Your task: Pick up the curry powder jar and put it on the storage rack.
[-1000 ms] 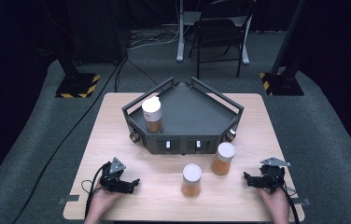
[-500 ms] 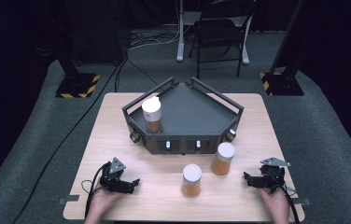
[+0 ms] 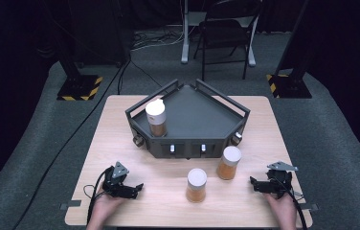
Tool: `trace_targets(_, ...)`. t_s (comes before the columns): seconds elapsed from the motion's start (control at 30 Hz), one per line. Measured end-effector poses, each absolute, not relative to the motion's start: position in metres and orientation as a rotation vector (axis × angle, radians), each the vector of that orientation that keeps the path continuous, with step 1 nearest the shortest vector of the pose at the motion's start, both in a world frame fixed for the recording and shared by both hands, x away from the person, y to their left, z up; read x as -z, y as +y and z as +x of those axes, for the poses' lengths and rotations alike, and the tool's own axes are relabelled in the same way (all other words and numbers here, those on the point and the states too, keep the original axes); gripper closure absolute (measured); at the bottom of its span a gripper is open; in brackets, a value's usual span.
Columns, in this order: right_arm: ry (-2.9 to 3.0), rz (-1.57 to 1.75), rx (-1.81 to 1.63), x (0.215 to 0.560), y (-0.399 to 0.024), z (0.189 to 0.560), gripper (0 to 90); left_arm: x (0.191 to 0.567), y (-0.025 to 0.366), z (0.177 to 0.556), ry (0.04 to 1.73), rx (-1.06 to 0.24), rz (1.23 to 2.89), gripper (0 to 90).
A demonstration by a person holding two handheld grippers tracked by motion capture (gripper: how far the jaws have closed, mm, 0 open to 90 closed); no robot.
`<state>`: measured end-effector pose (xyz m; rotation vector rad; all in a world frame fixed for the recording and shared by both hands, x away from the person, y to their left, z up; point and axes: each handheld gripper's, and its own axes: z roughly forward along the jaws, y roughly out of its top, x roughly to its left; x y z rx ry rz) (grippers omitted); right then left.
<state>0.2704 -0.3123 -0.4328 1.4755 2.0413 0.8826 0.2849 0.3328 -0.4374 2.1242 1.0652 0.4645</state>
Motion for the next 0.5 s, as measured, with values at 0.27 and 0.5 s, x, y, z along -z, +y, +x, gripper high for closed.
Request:
trace_targets(0.27,2.043,1.474,-0.882,0.4328,-0.3123,0.2704,0.0,0.4375,0.3325,0.2847,1.069,-0.465,2.122,1.7)
trace_targets(0.5,2.045,1.472,-0.884,0.4329,-0.3126,0.2706,0.0,0.4375,0.3326,0.2847,1.069,-0.465,2.122,1.7)
